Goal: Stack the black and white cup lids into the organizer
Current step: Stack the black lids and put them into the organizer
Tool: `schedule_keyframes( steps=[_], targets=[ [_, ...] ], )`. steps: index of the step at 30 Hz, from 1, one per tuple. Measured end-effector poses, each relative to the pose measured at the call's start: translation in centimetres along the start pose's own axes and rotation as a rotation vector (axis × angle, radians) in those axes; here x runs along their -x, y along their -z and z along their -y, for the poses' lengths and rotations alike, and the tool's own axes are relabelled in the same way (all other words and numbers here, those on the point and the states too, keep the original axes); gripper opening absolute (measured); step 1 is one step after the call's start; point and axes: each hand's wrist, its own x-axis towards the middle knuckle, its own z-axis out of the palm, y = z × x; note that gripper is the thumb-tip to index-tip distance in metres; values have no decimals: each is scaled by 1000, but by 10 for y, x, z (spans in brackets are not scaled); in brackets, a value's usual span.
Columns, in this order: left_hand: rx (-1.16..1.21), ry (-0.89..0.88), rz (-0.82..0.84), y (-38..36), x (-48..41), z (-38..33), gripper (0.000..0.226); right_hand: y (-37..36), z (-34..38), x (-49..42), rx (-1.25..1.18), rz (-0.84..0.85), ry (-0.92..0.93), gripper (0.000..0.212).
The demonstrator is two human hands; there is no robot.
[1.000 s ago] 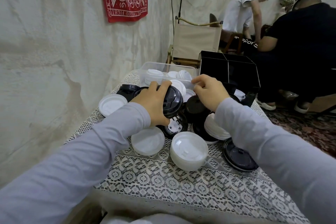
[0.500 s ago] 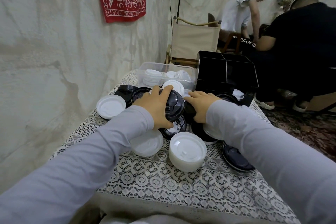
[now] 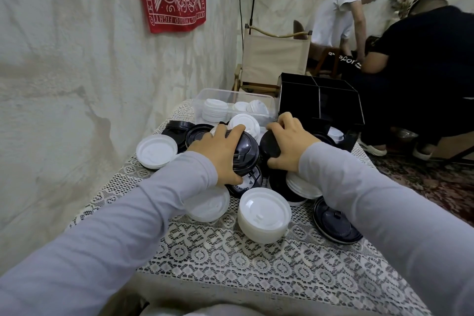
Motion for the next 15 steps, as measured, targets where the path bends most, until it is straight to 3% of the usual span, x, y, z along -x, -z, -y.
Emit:
schedule_keyframes(
  steps=[4,8,10,13,15],
  targets=[
    [-9,-4,3,0,2,-1,108,-1,2,5,-161,-46,8,79],
    [-6,1,-6,3,4,0,107,4,9,7,-513,-81,-89,74],
    [-4,3,-13,5,5,1,107,7,11,4,-662,-72,-169,58],
    [-8,5,-16,6,6,2,108,16,19,6,-1052,-99,-319,11],
    [-14,7,-23,7,6,3,109,19,21,7,-1389,-71,-419,14]
  ],
)
